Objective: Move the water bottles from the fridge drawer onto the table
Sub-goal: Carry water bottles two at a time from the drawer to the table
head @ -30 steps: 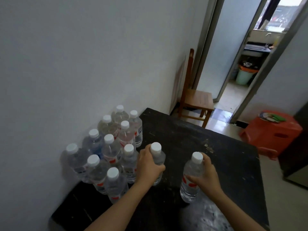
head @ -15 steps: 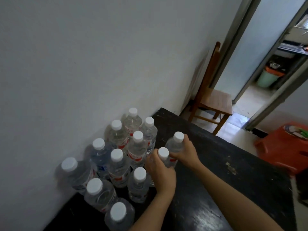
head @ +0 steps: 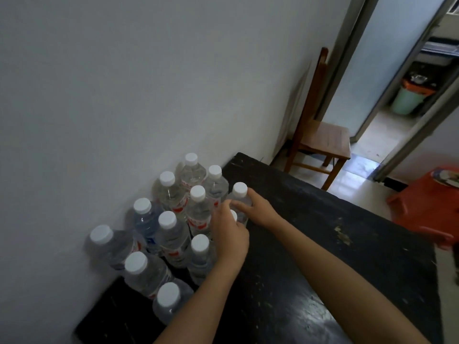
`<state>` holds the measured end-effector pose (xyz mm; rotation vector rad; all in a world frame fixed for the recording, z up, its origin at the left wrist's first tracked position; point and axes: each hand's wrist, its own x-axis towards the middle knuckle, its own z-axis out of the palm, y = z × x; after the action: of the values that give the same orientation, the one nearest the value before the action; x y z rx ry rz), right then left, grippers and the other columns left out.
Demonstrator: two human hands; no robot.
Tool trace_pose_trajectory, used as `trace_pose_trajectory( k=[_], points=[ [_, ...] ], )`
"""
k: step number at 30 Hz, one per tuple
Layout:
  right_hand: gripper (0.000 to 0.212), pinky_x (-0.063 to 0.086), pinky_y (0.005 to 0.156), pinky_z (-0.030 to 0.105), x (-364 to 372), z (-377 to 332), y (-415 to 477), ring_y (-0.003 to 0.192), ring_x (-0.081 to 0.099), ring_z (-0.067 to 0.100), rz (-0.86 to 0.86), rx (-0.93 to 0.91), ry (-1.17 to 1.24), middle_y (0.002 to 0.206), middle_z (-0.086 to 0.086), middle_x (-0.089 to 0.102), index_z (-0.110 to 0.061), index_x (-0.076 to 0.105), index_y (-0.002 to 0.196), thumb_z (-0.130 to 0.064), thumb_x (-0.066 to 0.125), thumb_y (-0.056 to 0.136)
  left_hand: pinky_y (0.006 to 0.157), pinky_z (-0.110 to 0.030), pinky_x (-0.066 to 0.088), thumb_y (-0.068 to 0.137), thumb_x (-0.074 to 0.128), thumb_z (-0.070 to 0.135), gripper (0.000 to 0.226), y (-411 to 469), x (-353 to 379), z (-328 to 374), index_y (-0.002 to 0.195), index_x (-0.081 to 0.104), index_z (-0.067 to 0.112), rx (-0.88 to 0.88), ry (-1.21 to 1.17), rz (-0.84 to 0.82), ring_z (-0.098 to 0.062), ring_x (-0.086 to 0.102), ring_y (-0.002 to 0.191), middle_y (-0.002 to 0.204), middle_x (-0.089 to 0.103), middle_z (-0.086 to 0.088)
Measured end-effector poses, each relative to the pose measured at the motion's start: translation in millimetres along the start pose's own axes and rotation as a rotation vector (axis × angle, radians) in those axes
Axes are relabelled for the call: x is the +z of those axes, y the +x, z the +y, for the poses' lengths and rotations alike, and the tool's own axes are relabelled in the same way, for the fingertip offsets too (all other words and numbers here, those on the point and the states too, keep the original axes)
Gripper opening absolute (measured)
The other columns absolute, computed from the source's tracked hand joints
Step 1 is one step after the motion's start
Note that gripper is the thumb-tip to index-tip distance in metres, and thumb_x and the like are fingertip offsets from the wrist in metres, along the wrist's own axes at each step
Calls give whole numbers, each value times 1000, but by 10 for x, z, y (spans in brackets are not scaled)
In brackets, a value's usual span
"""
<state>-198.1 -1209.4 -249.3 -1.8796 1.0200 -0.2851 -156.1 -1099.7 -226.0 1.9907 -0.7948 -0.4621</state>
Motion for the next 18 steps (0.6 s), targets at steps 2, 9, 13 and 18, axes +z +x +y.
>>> trace_pose_trajectory(
  k=[2, 9, 13, 18],
  points=[
    [61, 37, 99, 33, -62, -8, -98, 129, 40, 22, 17, 53, 13, 144, 11, 39, -18, 26, 142, -32, 55, 90, 107, -34, 34, 85, 54, 3, 49, -17, -63, 35, 131, 39, 14, -2, 52, -63, -21, 39, 128, 136, 42, -7],
    [55, 36, 103, 34, -296, 66, -896, 130, 39, 22, 153, 80, -75, 145, 9, 36, -22, 30, 141, -38, 49, 91, 100, -26, 32, 87, 58, 16, 54, -374, -506, 163, 136, 36, 20, 154, 54, -164, -18, 38, 128, 139, 40, -3],
    [51, 34, 102, 29, -437, 130, -1480, 128, 40, 17, 191, 39, -179, 141, 6, 40, -21, 37, 137, -37, 51, 90, 106, -34, 35, 87, 58, 20, 50, -682, -767, 88, 133, 40, 23, 248, 53, -192, -15, 39, 127, 138, 43, 1],
    [51, 37, 104, 32, -556, 189, -2130, 128, 39, 17, 233, 23, -283, 141, 4, 38, -22, 40, 135, -37, 54, 89, 103, -41, 40, 87, 58, 21, 43, -972, -1051, 15, 129, 46, 19, 328, 77, -221, -14, 45, 120, 131, 51, -1]
  ],
)
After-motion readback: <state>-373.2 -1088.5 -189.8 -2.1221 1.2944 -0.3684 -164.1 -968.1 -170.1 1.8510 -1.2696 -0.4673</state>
